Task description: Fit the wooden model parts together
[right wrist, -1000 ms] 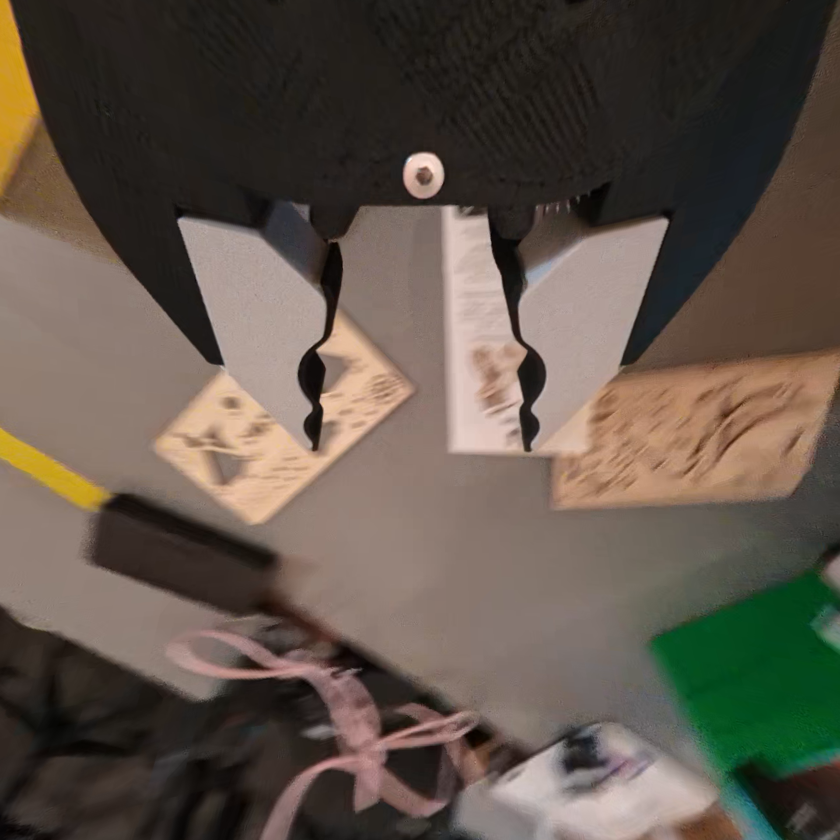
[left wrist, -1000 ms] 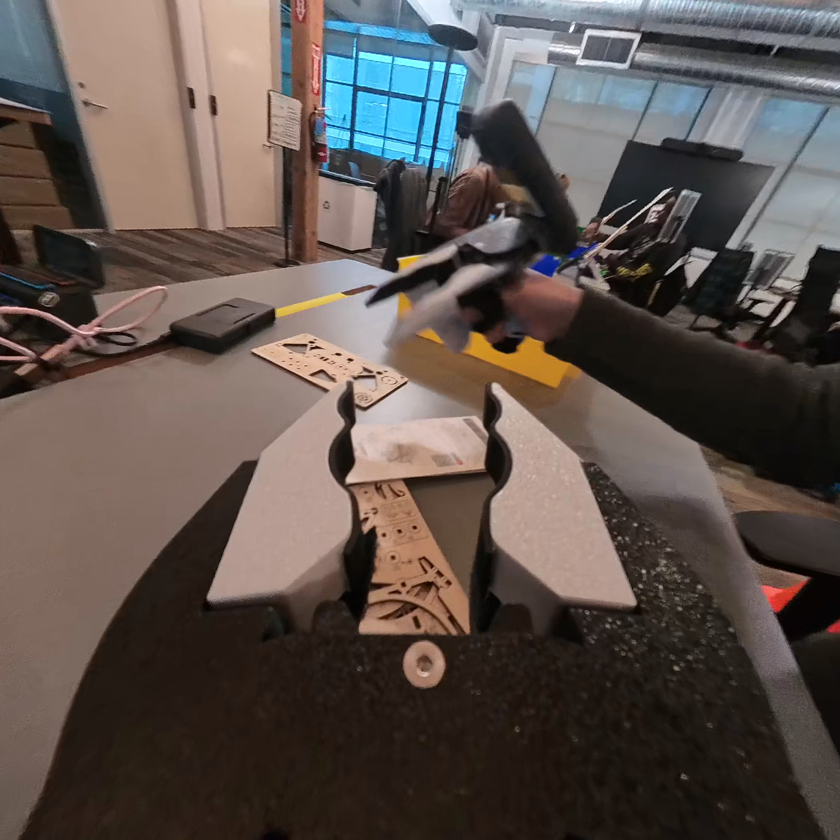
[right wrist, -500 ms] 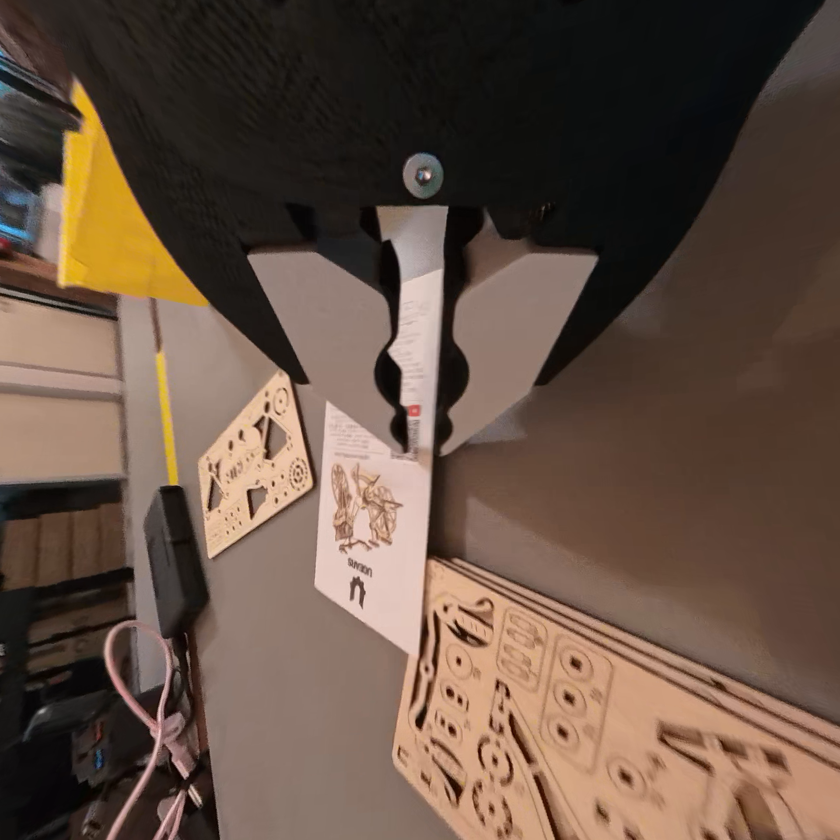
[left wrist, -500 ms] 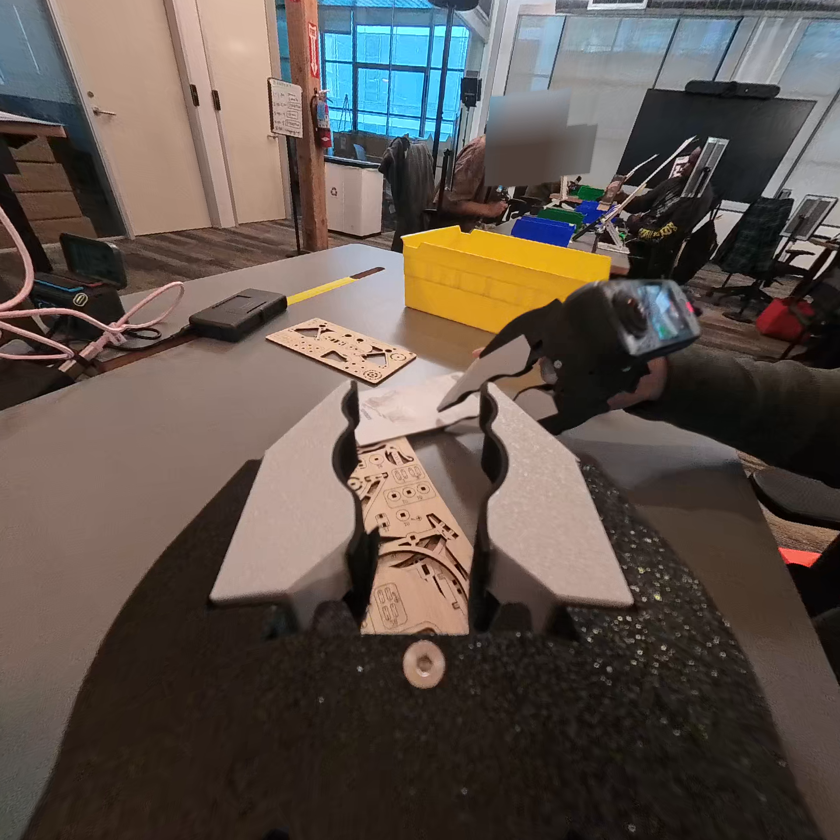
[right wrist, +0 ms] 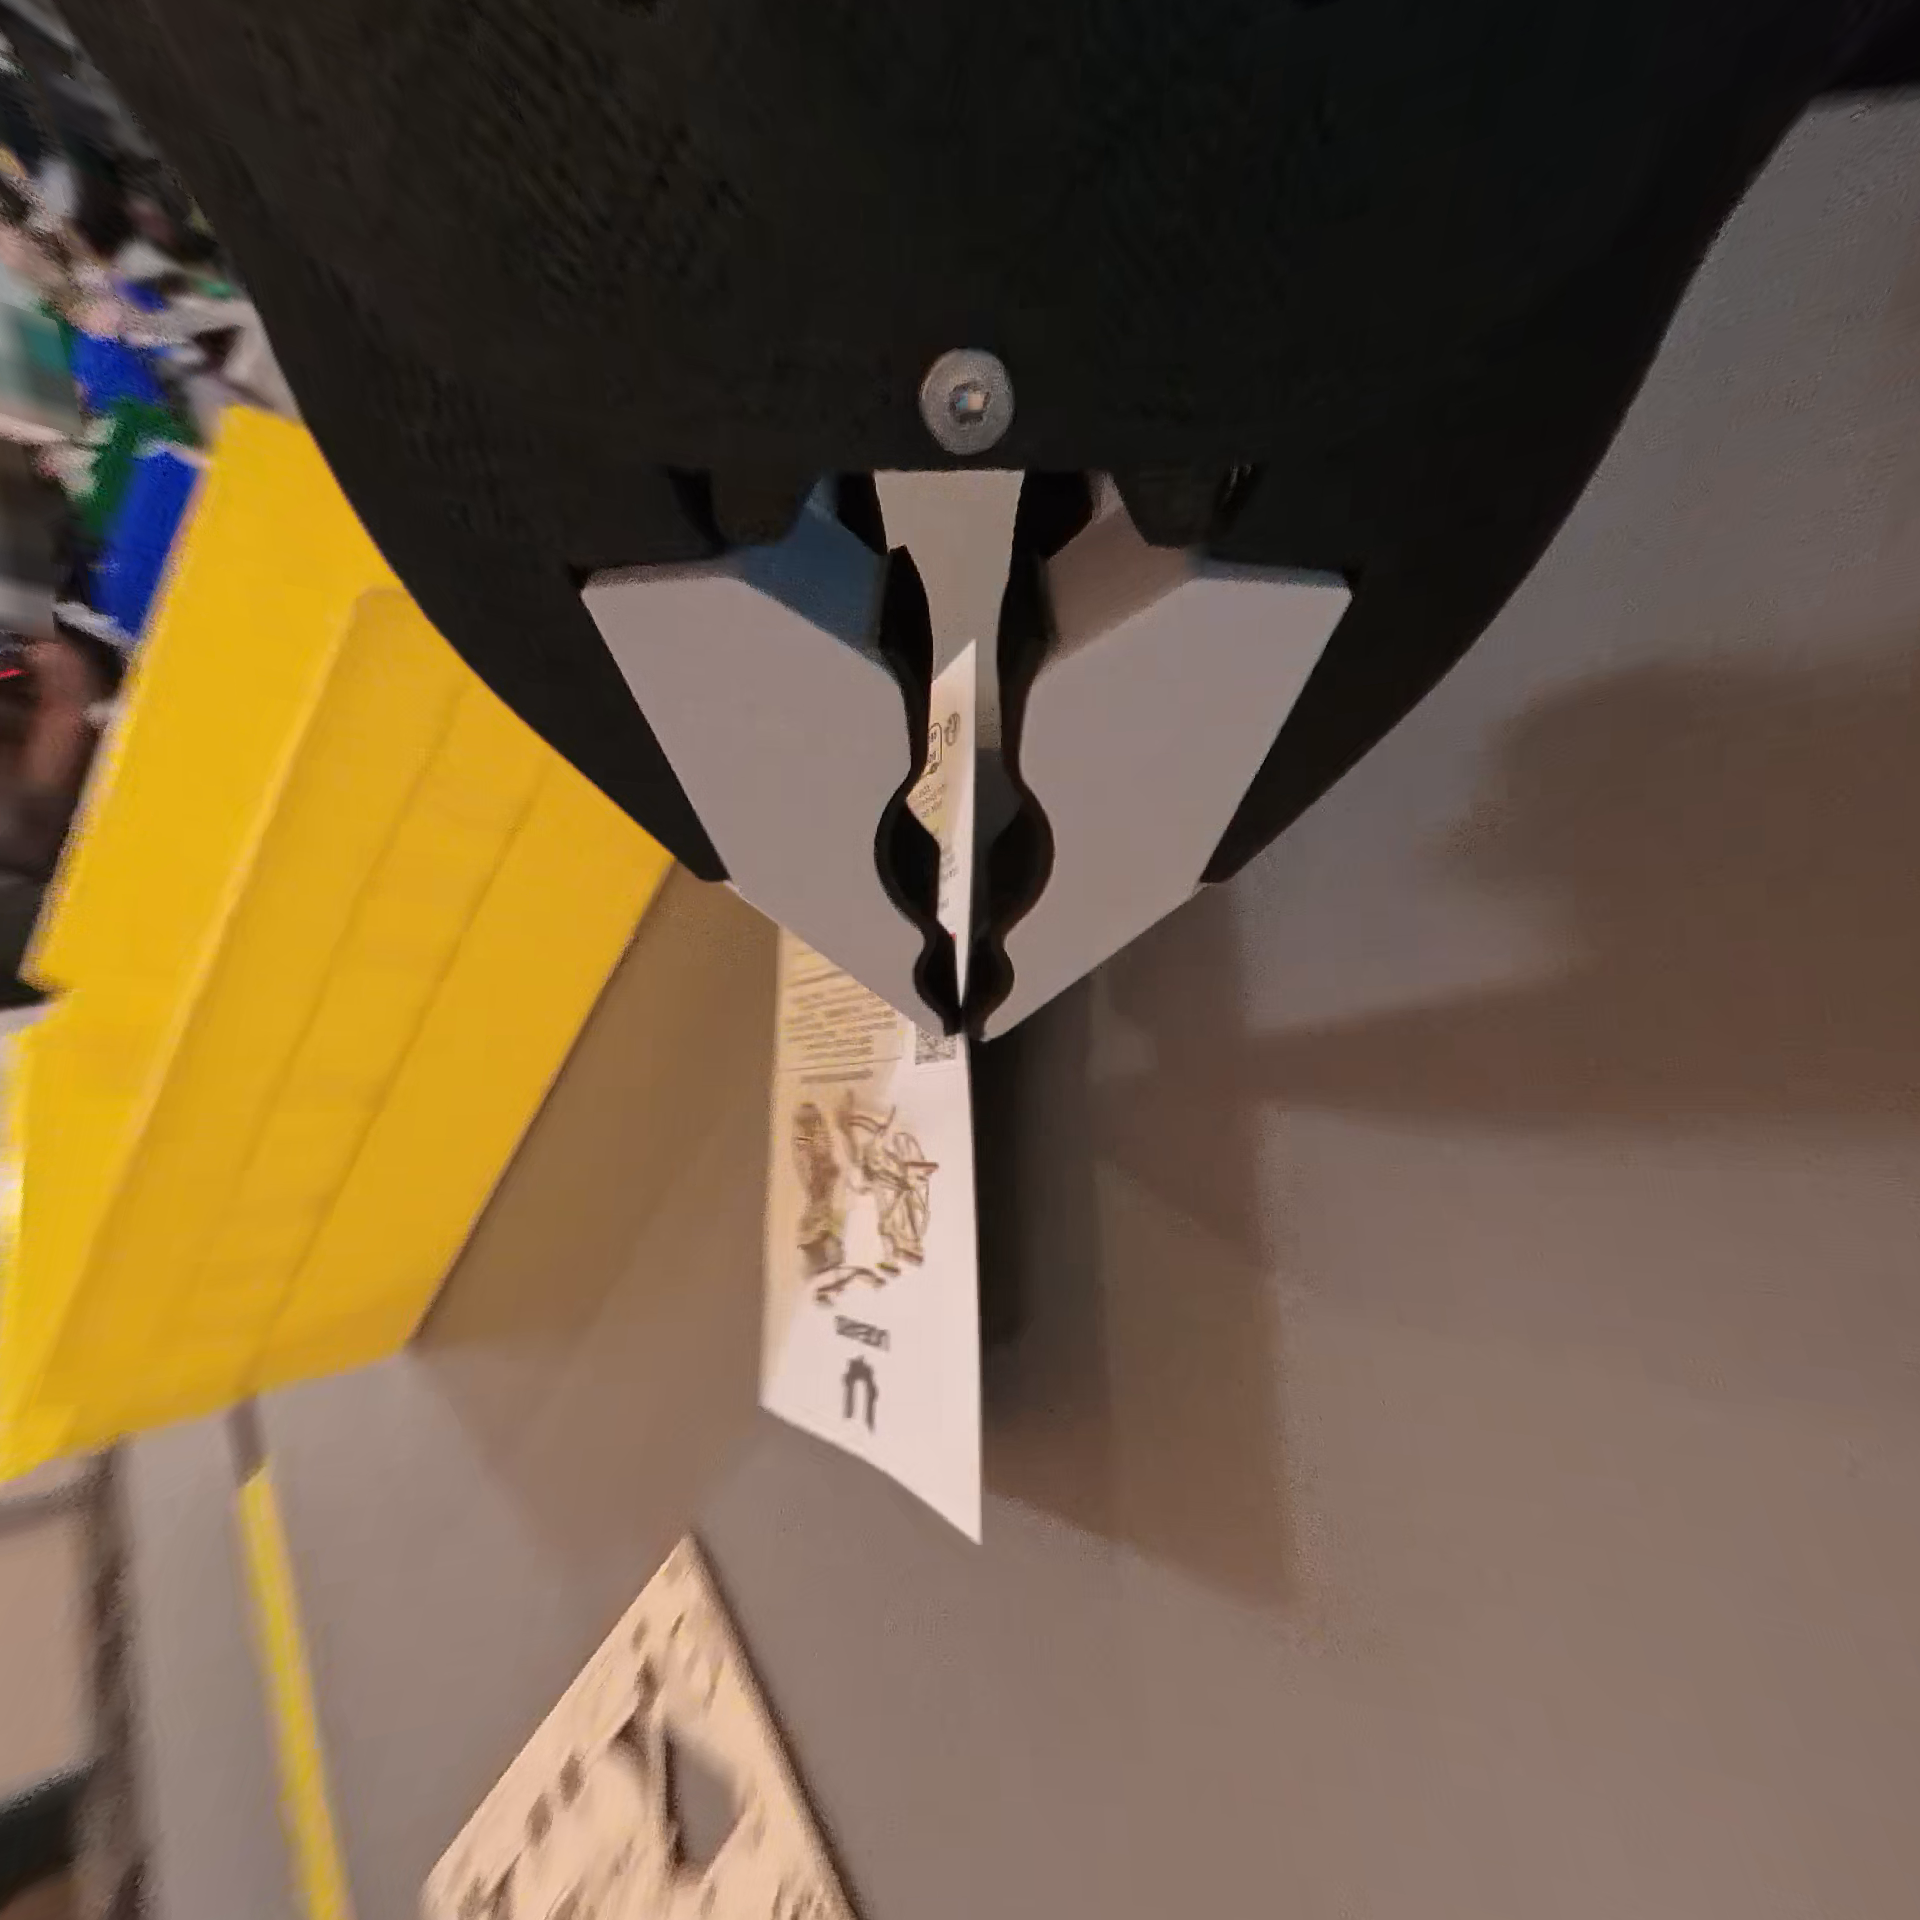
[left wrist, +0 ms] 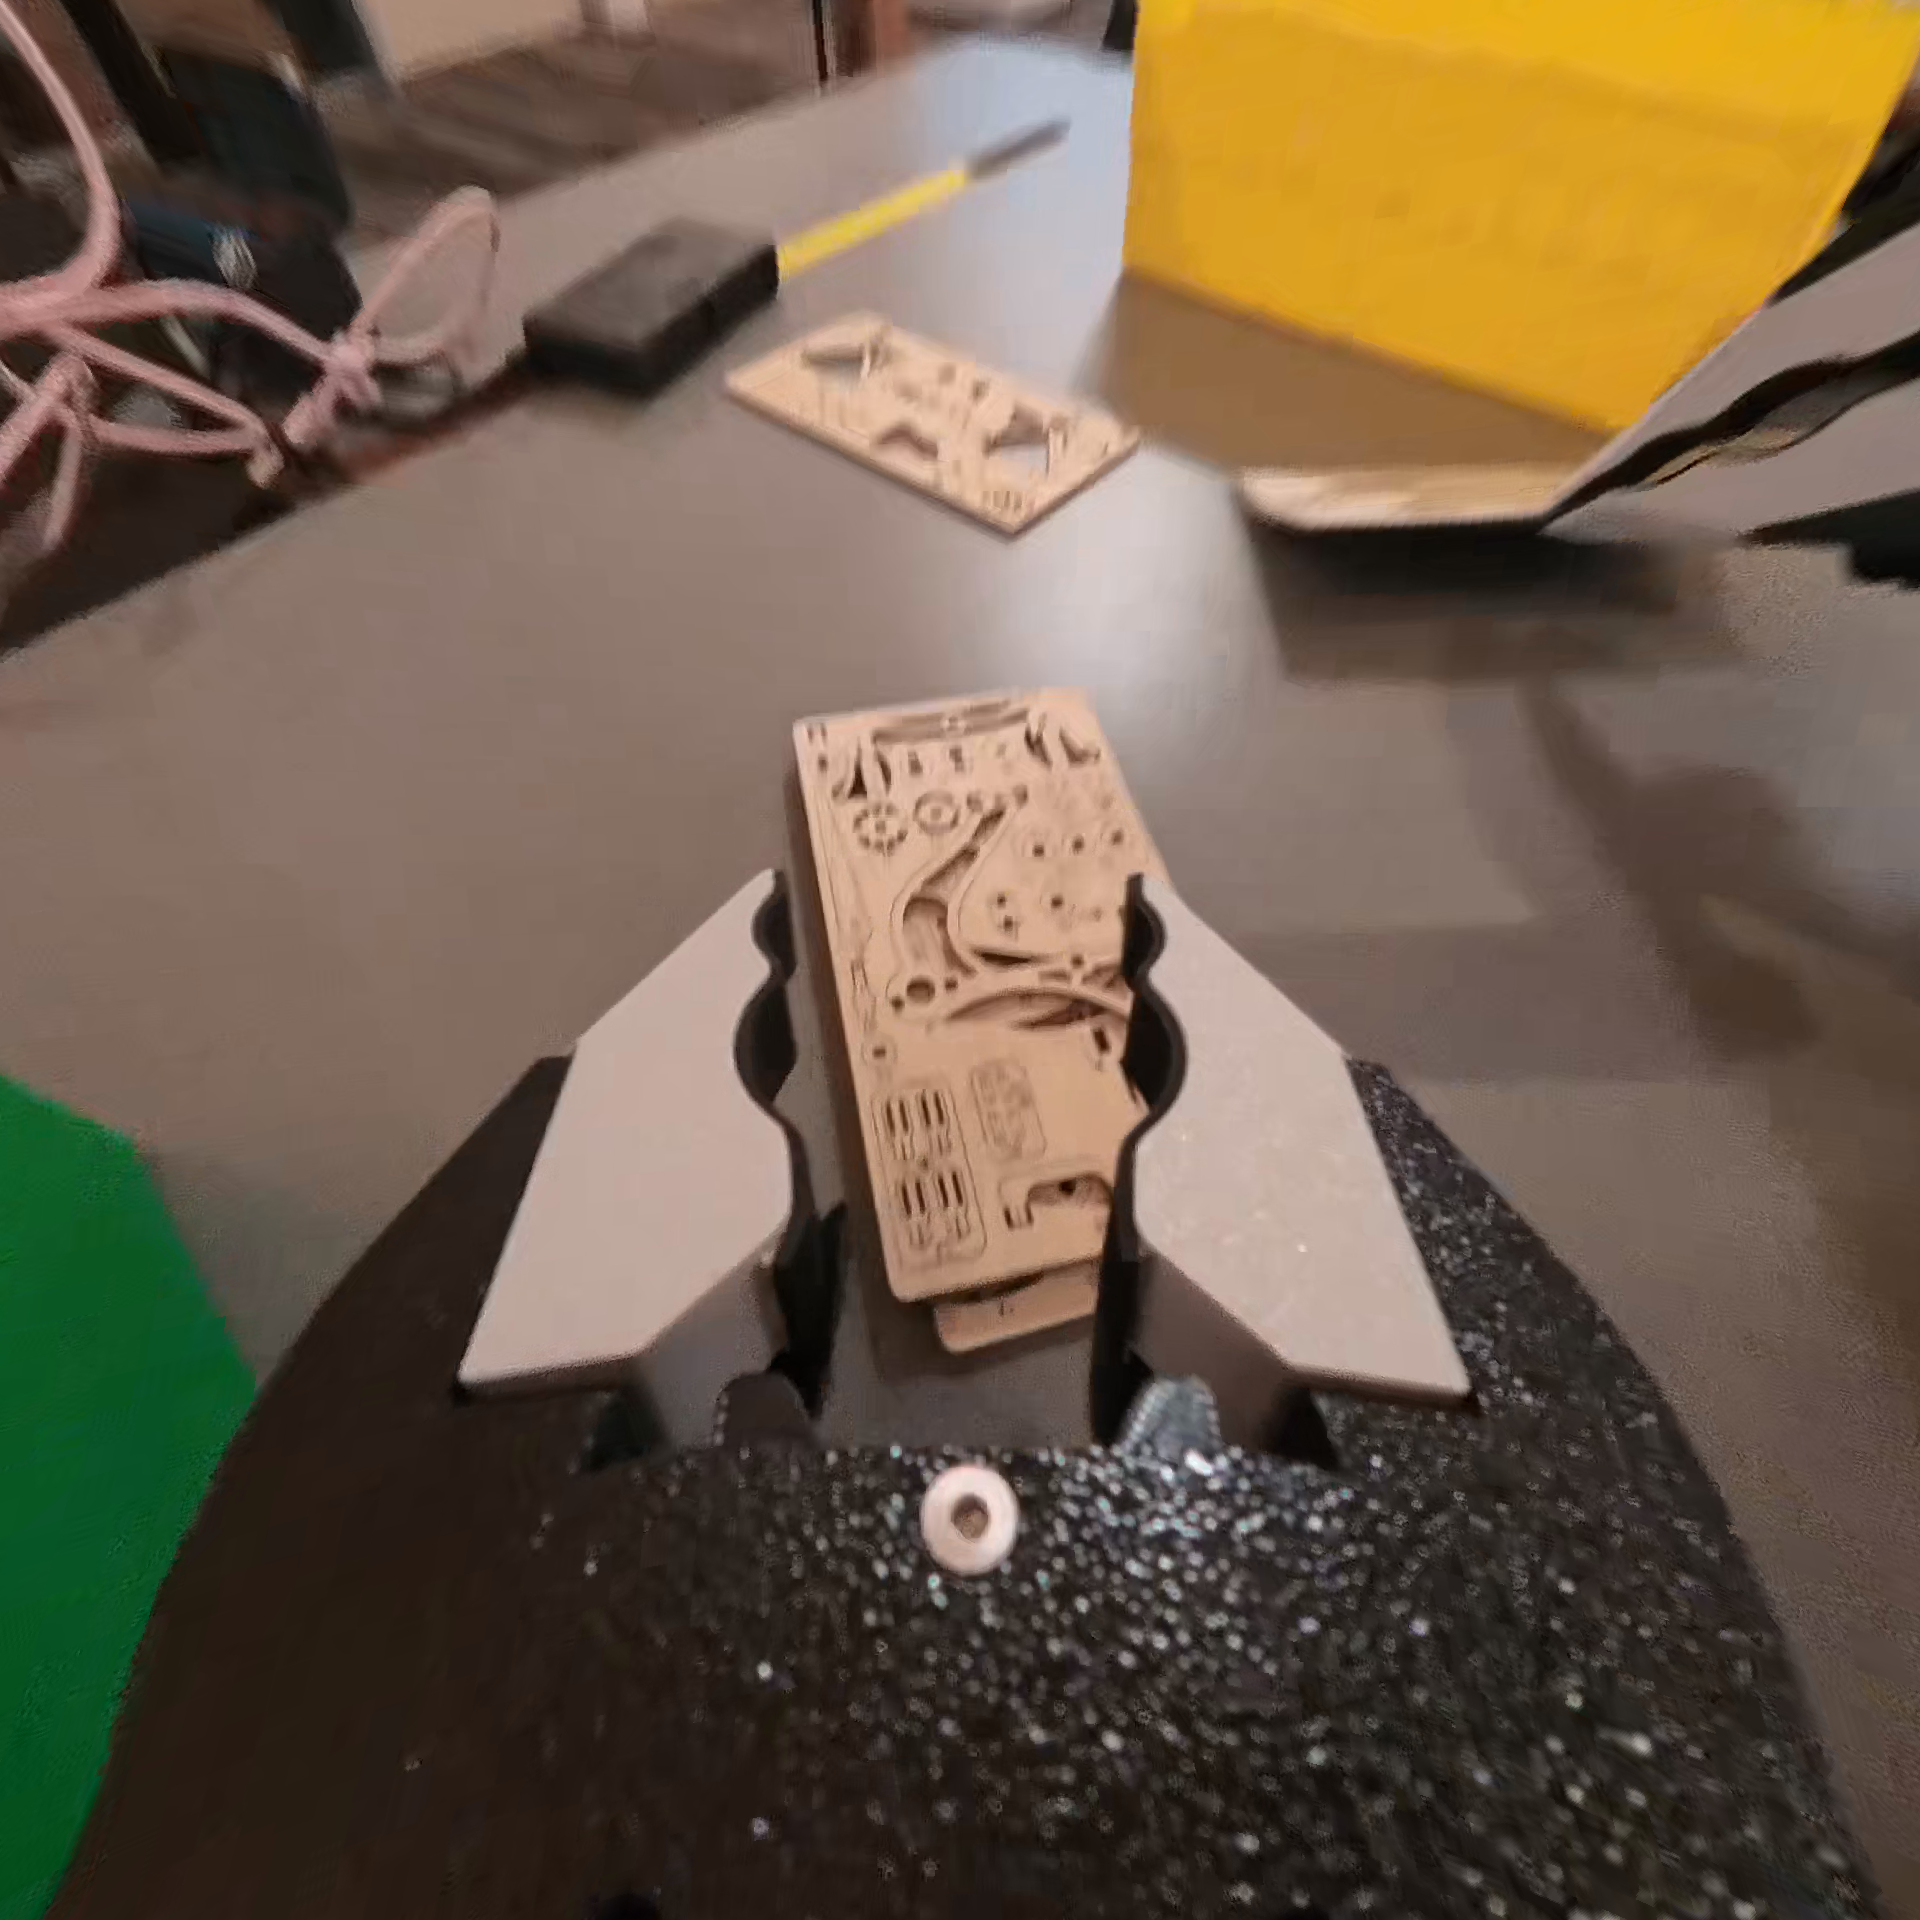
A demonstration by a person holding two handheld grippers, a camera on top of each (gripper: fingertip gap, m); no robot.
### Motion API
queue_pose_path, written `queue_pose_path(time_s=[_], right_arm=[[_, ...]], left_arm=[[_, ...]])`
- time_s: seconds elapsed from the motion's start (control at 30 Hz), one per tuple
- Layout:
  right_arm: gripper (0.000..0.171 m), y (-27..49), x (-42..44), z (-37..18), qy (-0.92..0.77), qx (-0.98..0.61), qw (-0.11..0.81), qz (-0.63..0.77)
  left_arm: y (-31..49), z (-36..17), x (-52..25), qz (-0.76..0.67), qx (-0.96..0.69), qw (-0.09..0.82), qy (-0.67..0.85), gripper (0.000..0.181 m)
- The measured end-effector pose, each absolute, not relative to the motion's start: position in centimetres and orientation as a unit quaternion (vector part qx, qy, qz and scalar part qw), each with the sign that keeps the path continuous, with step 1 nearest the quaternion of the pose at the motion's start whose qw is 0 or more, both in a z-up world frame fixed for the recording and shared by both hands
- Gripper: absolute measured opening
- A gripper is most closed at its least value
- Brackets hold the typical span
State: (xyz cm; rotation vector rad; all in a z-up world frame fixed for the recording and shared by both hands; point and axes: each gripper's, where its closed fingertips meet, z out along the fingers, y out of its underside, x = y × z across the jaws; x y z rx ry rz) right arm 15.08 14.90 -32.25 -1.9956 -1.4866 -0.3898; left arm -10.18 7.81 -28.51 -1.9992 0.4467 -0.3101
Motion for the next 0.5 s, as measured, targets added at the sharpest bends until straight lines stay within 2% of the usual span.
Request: queue_pose_path(time_s=[0.1, 0.17, 0.27, 0.33, 0.5], right_arm=[[0.008, 13.2, 15.5, -32.8, -0.55, -0.781, 0.274, -0.108], [0.036, 12.4, 14.1, -31.8, -0.572, -0.766, 0.288, -0.062], [0.088, 10.0, 9.0, -29.8, -0.67, -0.674, 0.305, 0.062], [0.092, 9.3, 6.0, -29.0, -0.747, -0.583, 0.307, 0.087], [0.092, 8.9, -1.5, -28.0, -0.83, -0.458, 0.269, 0.173]], left_arm=[[7.3, -30.5, -10.0, -0.124, -0.857, 0.464, 0.188, 0.072], [7.1, -31.2, -9.8, -0.122, -0.866, 0.446, 0.191, 0.085], [6.4, -32.0, -9.0, -0.133, -0.878, 0.414, 0.2, 0.105], [5.7, -32.7, -7.9, -0.145, -0.886, 0.387, 0.21, 0.114], [5.7, -33.8, -7.4, -0.091, -0.892, 0.379, 0.23, 0.108]])
